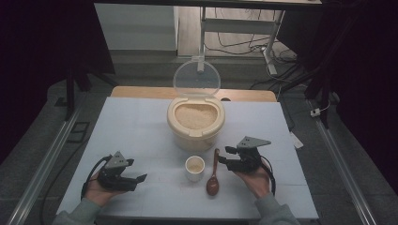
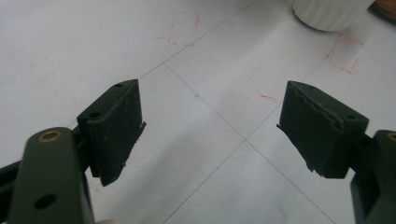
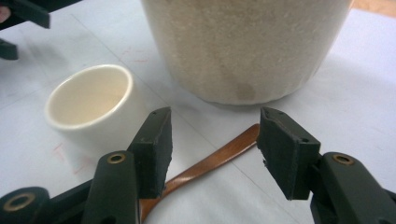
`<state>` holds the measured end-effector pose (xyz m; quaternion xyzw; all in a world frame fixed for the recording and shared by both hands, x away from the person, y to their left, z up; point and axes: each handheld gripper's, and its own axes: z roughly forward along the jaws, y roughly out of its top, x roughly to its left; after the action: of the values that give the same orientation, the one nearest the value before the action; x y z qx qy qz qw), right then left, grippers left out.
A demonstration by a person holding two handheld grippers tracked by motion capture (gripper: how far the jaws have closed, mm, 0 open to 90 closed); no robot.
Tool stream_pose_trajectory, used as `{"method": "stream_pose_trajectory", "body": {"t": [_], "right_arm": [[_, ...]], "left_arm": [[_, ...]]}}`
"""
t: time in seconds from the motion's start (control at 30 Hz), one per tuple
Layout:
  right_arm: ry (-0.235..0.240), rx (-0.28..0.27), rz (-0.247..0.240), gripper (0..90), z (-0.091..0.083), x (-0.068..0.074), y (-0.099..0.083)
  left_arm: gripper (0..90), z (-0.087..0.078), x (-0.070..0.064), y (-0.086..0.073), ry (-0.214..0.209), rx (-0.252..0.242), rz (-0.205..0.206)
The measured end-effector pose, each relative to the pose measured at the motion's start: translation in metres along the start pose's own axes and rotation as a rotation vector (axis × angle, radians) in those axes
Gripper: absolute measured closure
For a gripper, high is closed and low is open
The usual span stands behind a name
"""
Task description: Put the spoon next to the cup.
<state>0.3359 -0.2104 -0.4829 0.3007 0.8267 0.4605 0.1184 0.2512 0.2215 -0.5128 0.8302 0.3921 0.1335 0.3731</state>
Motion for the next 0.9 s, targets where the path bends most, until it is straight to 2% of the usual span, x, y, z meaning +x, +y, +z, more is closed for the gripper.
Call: {"method": "stream_pose_trajectory", "body": {"t": [0.17, 0.3, 0.5, 0.7, 0.9], "right_arm": [[-0.006, -0.029, -0.044, 44.5, -0.019, 0.002, -0.009], [-0.013, -0.05, -0.045, 44.0, -0.035, 0.0, -0.019], [-0.045, -0.045, -0.048, 43.2, -0.058, -0.008, -0.037], [-0.064, -0.039, -0.039, 42.6, -0.066, -0.019, -0.051], [-0.059, -0.045, -0.04, 42.6, -0.067, -0.02, -0.051]], "left_arm": [[19.5, -0.001, -0.001, -0.001, 0.0, -0.007, -0.004], [19.0, -0.001, -0.002, -0.001, 0.0, -0.01, -0.002], [18.6, -0.002, -0.004, -0.001, -0.001, -0.016, -0.001], [18.2, -0.001, -0.007, -0.003, -0.002, -0.013, 0.0], [17.9, -0.002, -0.007, -0.003, 0.002, -0.017, 0.001]]}}
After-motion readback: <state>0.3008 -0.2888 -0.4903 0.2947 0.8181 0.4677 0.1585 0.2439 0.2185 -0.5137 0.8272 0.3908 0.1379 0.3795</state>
